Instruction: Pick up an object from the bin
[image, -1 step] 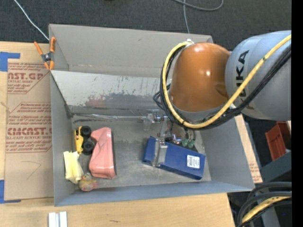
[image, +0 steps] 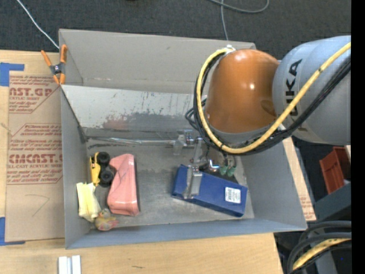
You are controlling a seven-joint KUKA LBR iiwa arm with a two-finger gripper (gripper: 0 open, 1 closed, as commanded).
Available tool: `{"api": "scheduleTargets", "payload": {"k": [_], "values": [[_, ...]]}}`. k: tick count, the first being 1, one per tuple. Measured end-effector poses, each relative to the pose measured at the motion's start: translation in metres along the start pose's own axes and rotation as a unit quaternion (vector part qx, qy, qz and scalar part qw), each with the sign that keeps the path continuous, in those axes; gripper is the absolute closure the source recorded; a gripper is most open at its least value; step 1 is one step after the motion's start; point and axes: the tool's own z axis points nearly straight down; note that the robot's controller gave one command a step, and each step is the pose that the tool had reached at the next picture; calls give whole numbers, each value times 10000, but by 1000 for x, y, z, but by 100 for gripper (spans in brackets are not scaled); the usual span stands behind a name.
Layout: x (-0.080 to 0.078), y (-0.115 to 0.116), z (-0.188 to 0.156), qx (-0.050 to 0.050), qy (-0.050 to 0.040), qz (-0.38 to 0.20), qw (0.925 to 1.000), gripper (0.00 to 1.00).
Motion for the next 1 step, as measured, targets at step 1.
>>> {"api": "scheduleTargets", "payload": {"k": [1], "values": [[-1, -64, 126, 3, 21, 1290, 9916, 0]]}}
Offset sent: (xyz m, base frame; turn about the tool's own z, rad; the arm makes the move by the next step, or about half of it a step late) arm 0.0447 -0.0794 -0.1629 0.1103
